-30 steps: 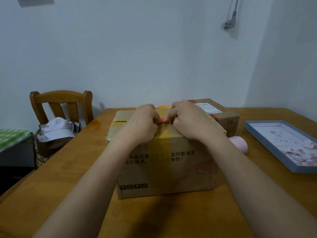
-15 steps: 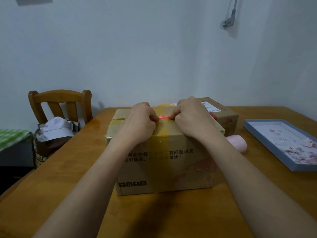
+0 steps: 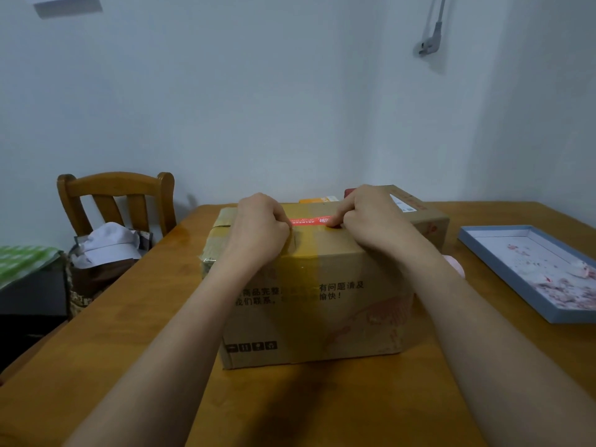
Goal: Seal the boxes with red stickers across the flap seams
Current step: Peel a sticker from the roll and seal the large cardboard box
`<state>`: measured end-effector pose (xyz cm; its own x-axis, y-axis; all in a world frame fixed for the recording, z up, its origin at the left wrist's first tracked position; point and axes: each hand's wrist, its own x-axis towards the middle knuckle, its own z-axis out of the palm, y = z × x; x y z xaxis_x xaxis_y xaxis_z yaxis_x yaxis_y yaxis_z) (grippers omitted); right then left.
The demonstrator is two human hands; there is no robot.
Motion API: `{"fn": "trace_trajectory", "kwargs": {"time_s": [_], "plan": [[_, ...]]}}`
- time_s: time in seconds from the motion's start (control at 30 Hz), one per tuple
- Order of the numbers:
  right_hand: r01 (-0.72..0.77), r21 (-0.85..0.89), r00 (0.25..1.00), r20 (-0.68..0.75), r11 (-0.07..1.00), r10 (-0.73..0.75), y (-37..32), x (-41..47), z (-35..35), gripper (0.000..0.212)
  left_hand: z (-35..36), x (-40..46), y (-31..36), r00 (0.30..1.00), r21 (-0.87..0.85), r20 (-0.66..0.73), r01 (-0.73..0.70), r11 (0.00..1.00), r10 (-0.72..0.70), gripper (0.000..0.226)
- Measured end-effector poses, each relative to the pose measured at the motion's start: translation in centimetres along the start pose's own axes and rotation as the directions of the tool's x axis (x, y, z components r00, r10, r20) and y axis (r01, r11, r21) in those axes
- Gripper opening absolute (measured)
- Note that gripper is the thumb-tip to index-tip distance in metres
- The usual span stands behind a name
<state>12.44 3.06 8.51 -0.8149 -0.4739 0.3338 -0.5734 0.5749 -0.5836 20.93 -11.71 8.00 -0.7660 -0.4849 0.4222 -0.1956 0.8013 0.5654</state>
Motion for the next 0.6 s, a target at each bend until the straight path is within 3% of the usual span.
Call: {"fn": "trace_trajectory", "kwargs": {"time_s": [0.1,0.17,0.3,0.47,0.6], "plan": [[0.006,0.128,0.999,-0.039,0.992,-0.001,0.5,-0.5,-0.3,0.046,-0.5,-0.1,-0.6,0.994,-0.12,-0.094,0.039,0.992,-0.051,0.033],[0.089,0.076,0.994,-0.072,0.993,-0.084,0.8,-0.5,0.1,0.049,-0.8,-0.4,-0.7,0.993,-0.162,-0.111,0.021,0.987,-0.039,0.036],[0.206,-0.103,0.978,0.051,0.973,-0.202,1.1,0.0,0.9,0.054,-0.6,-0.5,-0.4,0.995,-0.026,0.053,-0.084,0.996,0.085,0.049],[0.235,-0.248,0.958,0.224,0.94,-0.18,0.8,-0.1,0.9,0.047,0.2,-0.1,-0.6,0.974,0.119,0.181,-0.16,0.98,0.137,0.055],[0.177,-0.229,0.98,0.133,0.957,-0.15,1.7,0.6,1.6,0.056,0.5,-0.2,-0.7,0.981,0.156,0.124,-0.171,0.973,0.152,0.05]]}}
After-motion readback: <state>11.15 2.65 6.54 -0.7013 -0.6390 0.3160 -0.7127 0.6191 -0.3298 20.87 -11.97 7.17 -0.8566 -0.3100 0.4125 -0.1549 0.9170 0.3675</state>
